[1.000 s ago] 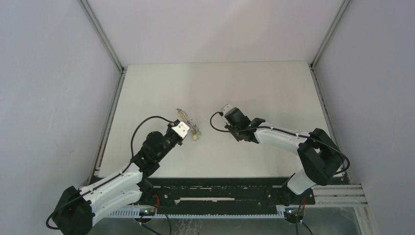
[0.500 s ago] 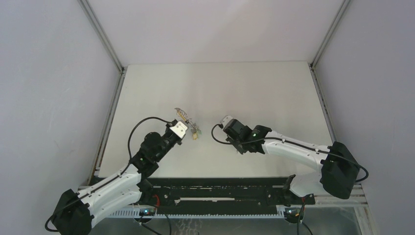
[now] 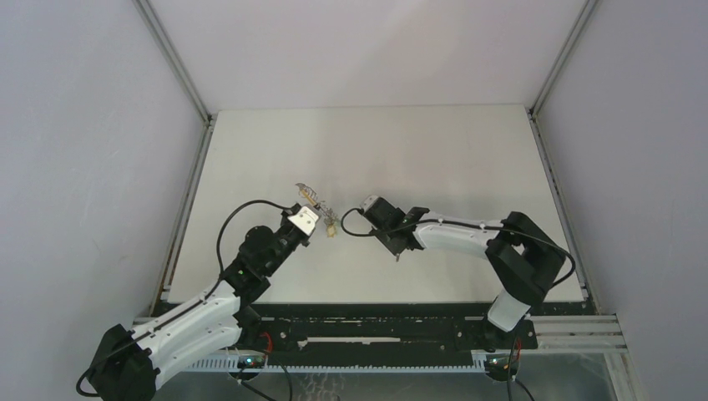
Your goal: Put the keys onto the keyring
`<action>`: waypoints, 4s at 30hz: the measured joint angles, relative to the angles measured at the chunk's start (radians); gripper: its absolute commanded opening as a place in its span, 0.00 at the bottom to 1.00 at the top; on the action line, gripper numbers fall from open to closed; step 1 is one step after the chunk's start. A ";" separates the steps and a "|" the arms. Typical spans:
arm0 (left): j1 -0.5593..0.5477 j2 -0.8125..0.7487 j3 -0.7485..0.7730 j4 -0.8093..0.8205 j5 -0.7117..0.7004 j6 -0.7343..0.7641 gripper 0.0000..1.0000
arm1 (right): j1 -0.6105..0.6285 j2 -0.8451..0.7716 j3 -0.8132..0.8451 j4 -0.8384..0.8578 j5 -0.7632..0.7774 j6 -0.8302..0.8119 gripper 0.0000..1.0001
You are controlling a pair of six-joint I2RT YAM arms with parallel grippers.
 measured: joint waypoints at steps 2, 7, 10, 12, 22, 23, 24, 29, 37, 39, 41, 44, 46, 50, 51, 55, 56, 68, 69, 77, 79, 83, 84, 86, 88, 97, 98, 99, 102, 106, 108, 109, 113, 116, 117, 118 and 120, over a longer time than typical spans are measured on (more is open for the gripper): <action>0.000 0.000 0.000 0.000 -0.004 0.000 0.00 | -0.014 0.039 0.019 0.036 0.000 -0.015 0.00; 0.000 0.000 0.000 0.000 -0.009 0.000 0.00 | -0.050 0.100 0.062 0.116 -0.011 -0.047 0.00; 0.000 0.001 0.000 0.000 -0.009 0.000 0.00 | -0.059 0.121 0.076 0.141 -0.018 -0.062 0.00; 0.000 0.001 0.000 0.000 -0.009 0.000 0.00 | -0.064 0.131 0.080 0.151 -0.028 -0.066 0.00; 0.000 0.009 0.000 0.002 -0.008 0.000 0.00 | -0.083 0.153 0.108 0.132 -0.083 -0.069 0.16; 0.000 0.009 0.000 0.002 -0.008 0.000 0.00 | -0.084 0.152 0.113 0.125 -0.084 -0.068 0.19; 0.000 0.010 0.000 0.003 -0.008 0.000 0.00 | -0.084 0.152 0.117 0.118 -0.084 -0.066 0.21; 0.000 0.013 0.000 0.004 -0.008 0.000 0.00 | -0.083 0.149 0.150 0.069 -0.068 -0.062 0.29; 0.000 0.013 0.000 0.005 -0.010 0.000 0.00 | -0.077 0.147 0.180 0.039 -0.051 -0.061 0.28; 0.000 0.013 0.000 0.005 -0.012 0.000 0.00 | -0.073 0.150 0.191 0.031 -0.051 -0.061 0.29; 0.000 0.013 0.000 0.006 -0.016 0.000 0.00 | -0.068 0.161 0.209 0.028 -0.050 -0.062 0.29; 0.000 0.013 0.000 0.006 -0.020 0.000 0.00 | -0.064 0.184 0.232 0.026 -0.049 -0.062 0.30; 0.000 0.013 0.000 0.006 -0.023 0.000 0.00 | -0.063 0.199 0.237 0.023 -0.050 -0.062 0.31; 0.000 0.013 -0.002 0.006 -0.028 0.000 0.00 | -0.069 0.226 0.237 0.009 -0.057 -0.062 0.34; 0.000 0.013 -0.003 0.007 -0.028 0.000 0.00 | -0.071 0.232 0.237 0.005 -0.060 -0.062 0.34; 0.000 0.012 -0.013 0.006 -0.028 0.000 0.00 | -0.085 0.242 0.239 0.000 -0.078 -0.061 0.34; 0.000 0.012 -0.013 0.006 -0.028 0.000 0.00 | -0.090 0.243 0.240 -0.001 -0.084 -0.060 0.33; 0.000 0.011 -0.013 0.006 -0.027 0.000 0.00 | -0.269 0.126 0.073 0.132 -0.309 -0.010 0.07; 0.000 0.011 -0.013 0.006 -0.027 0.000 0.00 | -0.286 0.112 0.055 0.145 -0.340 -0.004 0.05; 0.000 0.011 -0.013 0.006 -0.026 0.000 0.00 | -0.407 0.014 -0.082 0.217 -0.565 0.057 0.00; 0.000 0.011 -0.013 0.006 -0.026 0.000 0.00 | -0.417 0.008 -0.085 0.224 -0.586 0.061 0.01; 0.000 0.011 -0.013 0.006 -0.024 0.000 0.00 | -0.417 0.008 -0.085 0.234 -0.608 0.064 0.12; 0.000 0.011 -0.013 0.006 -0.024 0.000 0.00 | -0.417 0.008 -0.085 0.234 -0.611 0.065 0.13; 0.000 0.011 -0.013 0.006 -0.023 0.000 0.00 | -0.412 0.008 -0.085 0.233 -0.612 0.065 0.15; 0.000 0.013 -0.013 0.006 -0.023 0.000 0.00 | -0.407 0.008 -0.085 0.230 -0.607 0.065 0.17; 0.000 0.014 -0.013 0.006 -0.015 -0.001 0.00 | -0.370 0.008 -0.069 0.173 -0.540 0.060 0.27; 0.000 0.014 -0.013 0.006 -0.015 -0.001 0.00 | -0.364 0.008 -0.062 0.165 -0.529 0.059 0.28; 0.000 0.014 -0.013 0.006 -0.014 -0.001 0.00 | -0.357 0.008 -0.055 0.157 -0.518 0.058 0.29; 0.000 0.014 -0.013 0.006 -0.010 -0.001 0.00 | -0.331 0.008 -0.021 0.130 -0.476 0.054 0.30; 0.000 0.014 -0.013 0.006 -0.008 -0.001 0.00 | -0.294 0.010 0.031 0.085 -0.419 0.048 0.30; 0.000 0.014 -0.013 0.006 -0.008 -0.001 0.00 | -0.277 0.019 0.064 0.058 -0.383 0.043 0.29; 0.000 0.014 -0.013 0.006 -0.008 -0.001 0.00 | -0.270 0.027 0.079 0.045 -0.366 0.042 0.28; 0.000 0.014 -0.013 0.006 -0.009 -0.001 0.00 | -0.242 0.072 0.132 -0.017 -0.307 0.033 0.26; 0.000 0.014 -0.013 0.006 -0.009 -0.001 0.00 | -0.225 0.103 0.159 -0.063 -0.281 0.029 0.25; 0.000 0.014 -0.013 0.006 -0.009 -0.001 0.00 | -0.220 0.112 0.169 -0.079 -0.274 0.028 0.25; 0.000 0.014 -0.013 0.006 -0.009 -0.001 0.00 | -0.216 0.119 0.177 -0.092 -0.268 0.027 0.25; 0.000 0.014 -0.013 0.006 -0.009 -0.001 0.00 | -0.209 0.132 0.195 -0.113 -0.258 0.027 0.24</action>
